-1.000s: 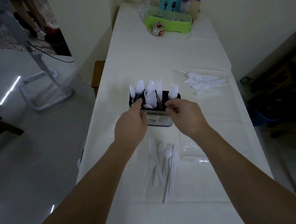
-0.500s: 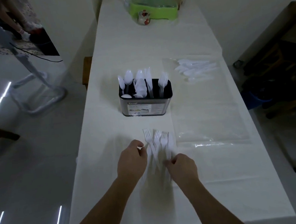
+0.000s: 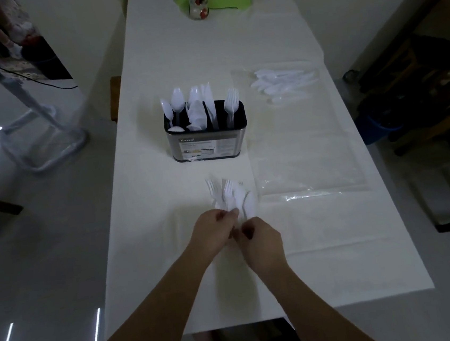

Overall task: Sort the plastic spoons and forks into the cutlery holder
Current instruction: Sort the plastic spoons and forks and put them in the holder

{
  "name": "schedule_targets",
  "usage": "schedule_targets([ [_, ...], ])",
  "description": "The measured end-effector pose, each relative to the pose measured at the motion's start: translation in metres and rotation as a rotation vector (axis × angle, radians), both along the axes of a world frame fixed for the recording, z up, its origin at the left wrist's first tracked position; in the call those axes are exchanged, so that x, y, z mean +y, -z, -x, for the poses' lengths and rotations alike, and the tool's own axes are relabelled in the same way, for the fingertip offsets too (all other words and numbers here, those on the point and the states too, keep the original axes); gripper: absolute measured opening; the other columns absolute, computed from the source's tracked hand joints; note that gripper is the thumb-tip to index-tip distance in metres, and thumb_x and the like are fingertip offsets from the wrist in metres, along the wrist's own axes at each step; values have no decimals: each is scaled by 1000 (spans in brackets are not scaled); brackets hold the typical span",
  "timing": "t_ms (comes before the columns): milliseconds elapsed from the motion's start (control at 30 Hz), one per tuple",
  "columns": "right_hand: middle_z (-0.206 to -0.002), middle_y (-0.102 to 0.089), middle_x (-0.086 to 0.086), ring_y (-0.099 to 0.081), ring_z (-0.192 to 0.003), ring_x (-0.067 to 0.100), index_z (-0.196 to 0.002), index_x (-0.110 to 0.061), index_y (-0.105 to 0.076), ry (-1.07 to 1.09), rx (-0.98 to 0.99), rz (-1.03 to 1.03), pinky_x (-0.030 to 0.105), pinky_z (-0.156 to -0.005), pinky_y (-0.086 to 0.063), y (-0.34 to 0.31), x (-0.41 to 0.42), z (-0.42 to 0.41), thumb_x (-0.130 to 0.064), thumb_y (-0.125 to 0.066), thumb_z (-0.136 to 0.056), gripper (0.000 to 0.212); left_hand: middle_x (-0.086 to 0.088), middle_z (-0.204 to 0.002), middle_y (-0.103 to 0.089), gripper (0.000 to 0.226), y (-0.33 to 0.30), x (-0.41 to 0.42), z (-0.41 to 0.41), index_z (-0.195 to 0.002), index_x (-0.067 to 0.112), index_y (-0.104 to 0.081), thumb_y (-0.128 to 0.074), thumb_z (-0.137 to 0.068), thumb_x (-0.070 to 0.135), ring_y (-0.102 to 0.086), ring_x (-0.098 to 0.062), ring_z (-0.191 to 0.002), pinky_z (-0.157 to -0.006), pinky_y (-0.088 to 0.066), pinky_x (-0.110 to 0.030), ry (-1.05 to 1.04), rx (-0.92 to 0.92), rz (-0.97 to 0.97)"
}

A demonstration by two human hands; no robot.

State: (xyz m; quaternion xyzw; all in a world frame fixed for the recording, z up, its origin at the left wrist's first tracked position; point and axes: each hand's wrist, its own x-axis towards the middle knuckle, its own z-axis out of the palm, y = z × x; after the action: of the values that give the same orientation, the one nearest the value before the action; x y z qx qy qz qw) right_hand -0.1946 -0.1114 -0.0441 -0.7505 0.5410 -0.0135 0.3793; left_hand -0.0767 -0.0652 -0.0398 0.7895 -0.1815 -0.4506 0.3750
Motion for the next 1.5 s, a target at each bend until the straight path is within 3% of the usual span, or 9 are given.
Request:
schedule_targets([
  [200, -84, -68, -3, -63, -75, 14, -98, -19, -65, -126, -115, 90, 25, -68, -48, -3, 20, -2, -38, -57, -93, 21, -4, -76, -71, 32, -4, 3, -7, -85, 9, -71, -49, -98, 28, -67, -16, -72, -72, -52, -31, -83, -109, -9],
  [400, -94, -63, 3, -64, -87, 24, -101, -13, -57, 66, 239, 90, 33, -73, -51, 11, 10, 11, -37, -49, -95, 26, -9, -68, -54, 30, -2, 19, -18, -95, 8, -64, -42, -103, 27, -55, -19, -54, -52, -47, -30, -344, 118, 14],
  [533, -75, -65, 4, -65, -72, 23, -81, -10, -61, 104, 254, 34, 31, -62, -53, 13, 11, 9, -30, -49, -89, 24, -7, -65, -54, 27, 1, 27, -14, -94, 9, -66, -44, -101, 23, -48, -18, -52, -50, -39, -27, -374, 212, 19],
  [633, -65, -58, 0, -57, -59, 16, -71, -13, -58, 177, 213, -6, 24, -51, -43, 9, 19, 9, -28, -51, -85, 22, -7, -68, -58, 25, 1, 31, -7, -94, 6, -67, -48, -98, 21, -45, -16, -50, -48, -37, -26, -379, 270, 17],
  [900, -77, -65, -2, -57, -68, 12, -91, -18, -66, -135, -56, 43, 23, -64, -44, -6, 61, -24, -28, -49, -96, 20, -14, -77, -72, 31, 8, 45, -6, -79, 7, -71, -64, -86, 36, -68, -28, -73, -68, -56, -40, -261, 142, 33],
  [1100, -84, -65, -2, -65, -77, 20, -91, -22, -58, -6, 84, 139, 38, -70, -56, 1, 54, -21, -35, -47, -95, 17, -8, -75, -66, 28, 12, 53, -25, -88, 8, -66, -51, -95, 31, -61, -21, -68, -62, -46, -29, -289, -45, -22],
  [1167, -95, -60, -1, -63, -84, 23, -100, -19, -53, 83, 130, 142, 35, -71, -53, 2, 46, -14, -32, -49, -95, 14, -11, -78, -61, 29, 14, 50, -25, -90, 8, -62, -49, -95, 33, -63, -27, -66, -64, -53, -34, -293, -12, -15],
  [1267, -103, -56, 5, -63, -90, 29, -107, -11, -49, 153, 223, 117, 34, -69, -48, 6, 37, -4, -31, -48, -97, 22, -9, -69, -51, 25, 13, 45, -19, -79, 8, -53, -50, -94, 28, -52, -23, -51, -48, -41, -28, -267, 53, -9],
  [1500, -82, -65, 4, -63, -78, 24, -87, -10, -60, 197, 229, 28, 36, -71, -56, 6, 25, 1, -25, -50, -87, 17, -9, -73, -58, 27, 13, 41, -13, -82, 5, -61, -59, -89, 31, -46, -20, -55, -49, -36, -27, -268, 129, -1],
])
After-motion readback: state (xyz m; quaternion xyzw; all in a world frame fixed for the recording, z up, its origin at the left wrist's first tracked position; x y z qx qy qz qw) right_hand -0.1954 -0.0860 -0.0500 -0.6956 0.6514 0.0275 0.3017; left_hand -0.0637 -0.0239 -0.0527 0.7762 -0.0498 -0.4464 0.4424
